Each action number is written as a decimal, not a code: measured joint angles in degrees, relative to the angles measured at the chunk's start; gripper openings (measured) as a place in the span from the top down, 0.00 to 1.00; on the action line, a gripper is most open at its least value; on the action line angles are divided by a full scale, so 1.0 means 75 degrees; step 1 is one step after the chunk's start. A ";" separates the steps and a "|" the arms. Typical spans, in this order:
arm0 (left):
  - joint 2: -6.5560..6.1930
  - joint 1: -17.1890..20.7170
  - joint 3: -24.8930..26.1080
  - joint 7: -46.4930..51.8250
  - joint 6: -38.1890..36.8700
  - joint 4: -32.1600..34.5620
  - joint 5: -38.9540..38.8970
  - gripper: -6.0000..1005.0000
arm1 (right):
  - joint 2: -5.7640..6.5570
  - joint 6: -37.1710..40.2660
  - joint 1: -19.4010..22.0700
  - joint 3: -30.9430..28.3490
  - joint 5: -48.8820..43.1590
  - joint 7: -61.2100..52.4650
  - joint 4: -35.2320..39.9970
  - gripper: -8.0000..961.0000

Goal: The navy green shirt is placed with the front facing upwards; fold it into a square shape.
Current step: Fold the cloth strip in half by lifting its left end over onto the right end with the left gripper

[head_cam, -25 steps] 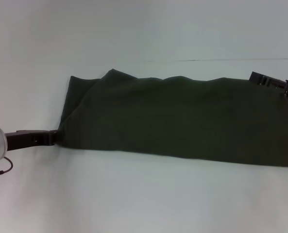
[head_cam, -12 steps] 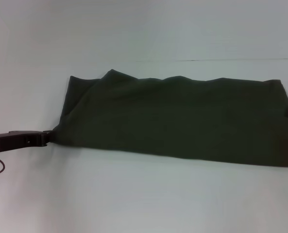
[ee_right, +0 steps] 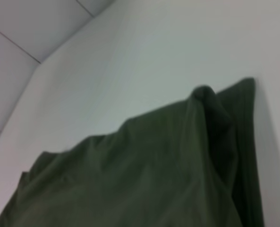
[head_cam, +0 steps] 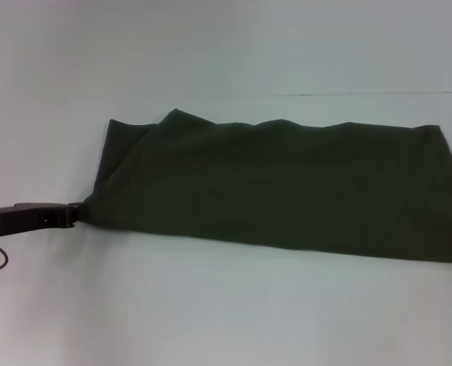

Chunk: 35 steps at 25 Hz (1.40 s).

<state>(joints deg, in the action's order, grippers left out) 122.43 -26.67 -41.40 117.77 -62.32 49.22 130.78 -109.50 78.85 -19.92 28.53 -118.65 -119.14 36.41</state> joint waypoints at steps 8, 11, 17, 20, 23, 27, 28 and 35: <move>0.0000 -0.0030 -0.0025 -0.0034 0.0015 0.0000 0.0000 0.97 | -0.0104 -0.0139 -0.0082 -0.0014 -0.0322 -0.0007 -0.0014 0.14; 0.0000 -0.0036 -0.0035 -0.0035 0.0038 -0.0007 0.0000 0.98 | -0.0114 -0.0178 -0.0125 0.0026 -0.0325 -0.0009 -0.0050 0.15; 0.0000 -0.0043 -0.0042 -0.0036 0.0059 -0.0032 0.0000 0.97 | -0.0119 -0.0351 -0.0274 0.0065 -0.0378 0.0045 -0.0335 0.16; 0.0000 -0.0043 -0.0028 -0.0036 0.0046 -0.0035 -0.0001 0.97 | -0.0129 -0.0431 -0.0326 0.0075 -0.0537 0.0037 -0.0394 0.17; 0.0000 -0.0042 -0.0033 -0.0036 0.0042 -0.0036 -0.0001 0.98 | -0.0141 -0.0510 -0.0344 0.0075 -0.0626 0.0018 -0.0402 0.18; 0.0000 -0.0042 -0.0044 -0.0036 0.0056 -0.0036 -0.0003 0.97 | -0.0158 -0.0542 -0.0336 0.0025 -0.0633 0.0098 -0.0402 0.18; 0.0000 -0.0042 -0.0045 -0.0037 0.0060 -0.0037 -0.0005 0.97 | -0.0166 -0.0548 -0.0325 0.0002 -0.0630 0.0114 -0.0397 0.19; 0.0000 -0.0042 -0.0032 -0.0037 0.0072 -0.0049 -0.0013 0.97 | -0.0228 -0.0661 -0.0274 -0.0034 -0.0629 0.0285 -0.0369 0.63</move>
<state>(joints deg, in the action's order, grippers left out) 122.43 -26.98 -41.63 117.50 -61.78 48.85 130.69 -111.21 73.89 -21.97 28.27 -123.37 -117.00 33.64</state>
